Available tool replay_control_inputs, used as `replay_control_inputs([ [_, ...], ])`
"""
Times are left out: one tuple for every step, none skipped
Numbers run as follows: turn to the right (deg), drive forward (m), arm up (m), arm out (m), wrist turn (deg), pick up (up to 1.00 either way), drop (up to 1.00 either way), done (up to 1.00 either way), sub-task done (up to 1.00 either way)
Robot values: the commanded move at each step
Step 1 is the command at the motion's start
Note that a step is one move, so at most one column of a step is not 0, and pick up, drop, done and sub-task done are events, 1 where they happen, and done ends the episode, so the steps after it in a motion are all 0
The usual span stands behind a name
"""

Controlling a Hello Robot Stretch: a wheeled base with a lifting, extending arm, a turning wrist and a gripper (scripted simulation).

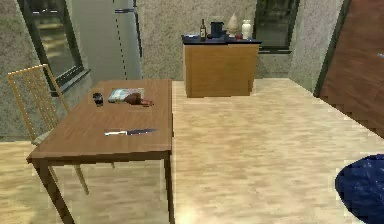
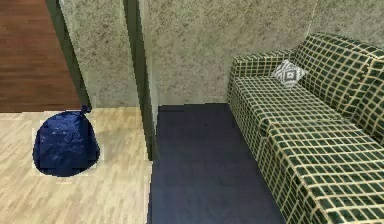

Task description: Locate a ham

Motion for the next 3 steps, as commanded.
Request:
replay_control_inputs([
  [-9.0,0.0,0.0,0.0,0.0,0.0,0.0,0.0,0.0],
  [0.0,0.55,0.0,0.0,0.0,0.0,0.0,0.0,0.0],
  [-9.0,0.0,0.0,0.0,0.0,0.0,0.0,0.0,0.0],
])
